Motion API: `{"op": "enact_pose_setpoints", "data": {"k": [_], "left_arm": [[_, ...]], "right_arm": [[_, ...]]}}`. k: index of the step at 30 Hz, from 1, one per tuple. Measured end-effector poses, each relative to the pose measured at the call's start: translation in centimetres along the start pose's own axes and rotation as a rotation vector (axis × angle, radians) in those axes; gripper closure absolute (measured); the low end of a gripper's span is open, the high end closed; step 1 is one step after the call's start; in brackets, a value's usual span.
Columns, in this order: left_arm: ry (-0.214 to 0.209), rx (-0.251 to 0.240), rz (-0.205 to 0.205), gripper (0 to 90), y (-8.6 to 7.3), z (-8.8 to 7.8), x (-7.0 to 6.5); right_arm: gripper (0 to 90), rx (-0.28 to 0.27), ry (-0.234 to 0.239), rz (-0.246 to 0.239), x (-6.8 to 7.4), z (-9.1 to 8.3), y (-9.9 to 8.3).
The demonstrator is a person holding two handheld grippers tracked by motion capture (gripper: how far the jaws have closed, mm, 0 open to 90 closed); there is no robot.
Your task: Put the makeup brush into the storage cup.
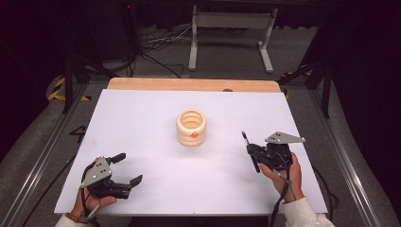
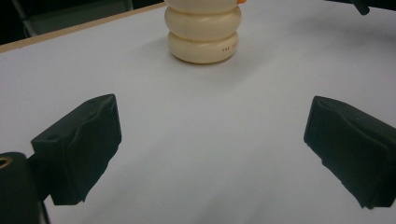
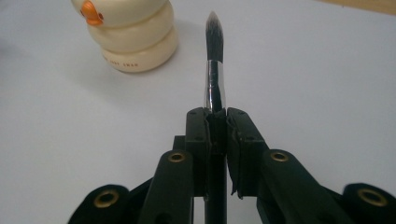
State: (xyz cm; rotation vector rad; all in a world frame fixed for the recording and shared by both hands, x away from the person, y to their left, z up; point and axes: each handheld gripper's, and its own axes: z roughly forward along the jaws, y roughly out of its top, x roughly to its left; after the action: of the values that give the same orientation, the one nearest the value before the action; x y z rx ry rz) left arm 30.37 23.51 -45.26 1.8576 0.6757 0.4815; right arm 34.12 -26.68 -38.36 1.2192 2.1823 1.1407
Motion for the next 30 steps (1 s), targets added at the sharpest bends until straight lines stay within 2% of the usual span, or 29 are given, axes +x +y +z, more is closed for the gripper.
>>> {"op": "enact_pose_setpoints", "data": {"k": [2,6,7,12,21,25,30], "left_arm": [[0.002,0.0,-0.001,4.9,0.0,0.0,0.1],[-0.002,0.0,-0.009,5.0,0.0,0.0,0.1],[-0.001,0.001,-0.008,5.0,0.0,0.0,0.1],[0.0,-0.001,-0.005,5.0,0.0,0.0,0.1],[0.006,-0.006,0.006,4.6,0.0,-0.2,0.1],[0.01,-0.026,0.013,4.5,0.1,-0.3,-0.1],[0.008,-0.055,0.014,4.4,0.1,-0.6,-0.1]], "right_arm": [[80.2,-0.021,0.018,-0.002,0.1,0.0,0.1],[80.2,-0.049,0.026,-0.015,0.4,0.1,0.2],[80.2,-0.067,0.044,-0.011,0.4,0.0,0.3],[80.1,-0.11,0.056,-0.035,0.9,0.2,0.7],[80.1,-0.163,0.063,-0.048,1.2,0.4,1.5],[80.1,-0.195,0.083,-0.075,1.5,0.6,2.0],[80.1,-0.224,0.078,-0.107,1.9,0.7,2.9]]}}
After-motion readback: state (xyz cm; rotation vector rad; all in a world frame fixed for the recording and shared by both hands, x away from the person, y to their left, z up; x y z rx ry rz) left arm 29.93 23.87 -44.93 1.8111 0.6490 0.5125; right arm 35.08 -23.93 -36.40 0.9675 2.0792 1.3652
